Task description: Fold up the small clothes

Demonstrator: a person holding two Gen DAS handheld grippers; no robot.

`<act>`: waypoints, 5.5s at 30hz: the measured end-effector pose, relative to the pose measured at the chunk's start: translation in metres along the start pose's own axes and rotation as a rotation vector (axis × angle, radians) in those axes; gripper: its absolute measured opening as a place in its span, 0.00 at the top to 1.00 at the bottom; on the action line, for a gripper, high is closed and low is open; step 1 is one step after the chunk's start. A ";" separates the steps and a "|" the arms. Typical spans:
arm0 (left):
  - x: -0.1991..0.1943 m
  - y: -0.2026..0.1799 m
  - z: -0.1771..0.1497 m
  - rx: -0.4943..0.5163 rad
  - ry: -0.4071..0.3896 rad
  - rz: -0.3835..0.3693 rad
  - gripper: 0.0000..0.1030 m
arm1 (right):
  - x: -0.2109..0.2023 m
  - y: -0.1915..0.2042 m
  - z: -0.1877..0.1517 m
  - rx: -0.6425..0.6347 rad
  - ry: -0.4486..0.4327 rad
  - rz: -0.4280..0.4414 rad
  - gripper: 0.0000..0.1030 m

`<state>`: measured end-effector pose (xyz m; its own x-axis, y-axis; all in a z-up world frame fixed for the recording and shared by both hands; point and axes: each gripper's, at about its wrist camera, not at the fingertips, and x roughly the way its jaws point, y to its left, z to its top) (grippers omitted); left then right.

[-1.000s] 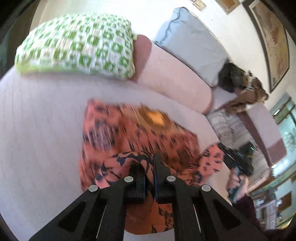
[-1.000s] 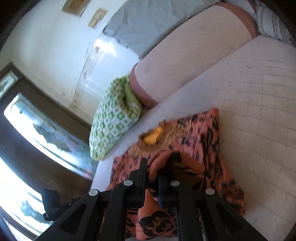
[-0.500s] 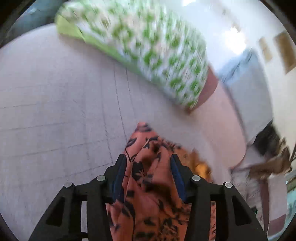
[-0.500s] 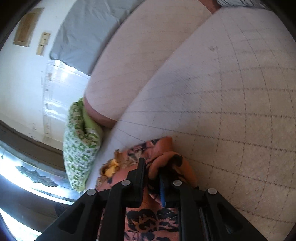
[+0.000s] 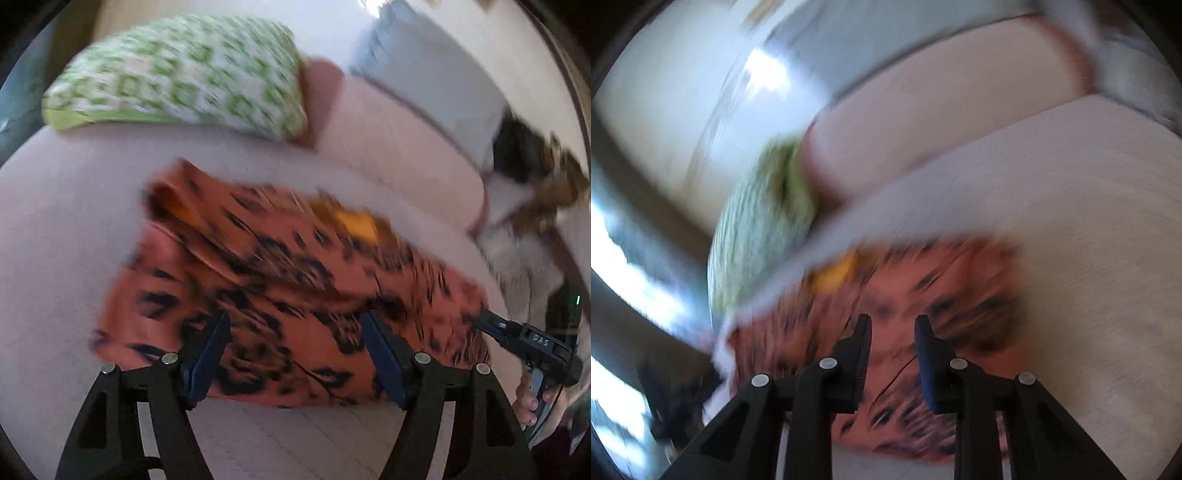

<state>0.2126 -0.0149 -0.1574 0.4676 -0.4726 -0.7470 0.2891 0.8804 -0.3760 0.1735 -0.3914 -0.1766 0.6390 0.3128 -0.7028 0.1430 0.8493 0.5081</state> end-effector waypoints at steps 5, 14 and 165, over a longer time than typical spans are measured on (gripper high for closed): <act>0.036 0.003 0.014 -0.006 0.109 -0.047 0.28 | 0.059 0.045 -0.016 -0.139 0.150 -0.005 0.76; 0.083 -0.003 0.096 0.024 0.138 -0.012 0.28 | 0.112 0.037 0.048 -0.090 0.003 -0.034 0.76; 0.027 0.099 0.045 -0.287 0.099 0.082 0.86 | 0.080 0.088 -0.073 0.100 0.053 0.160 0.66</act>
<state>0.2913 0.0580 -0.1898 0.3919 -0.4054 -0.8259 -0.0002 0.8977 -0.4407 0.1822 -0.2605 -0.2243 0.6191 0.4645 -0.6332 0.1194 0.7413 0.6605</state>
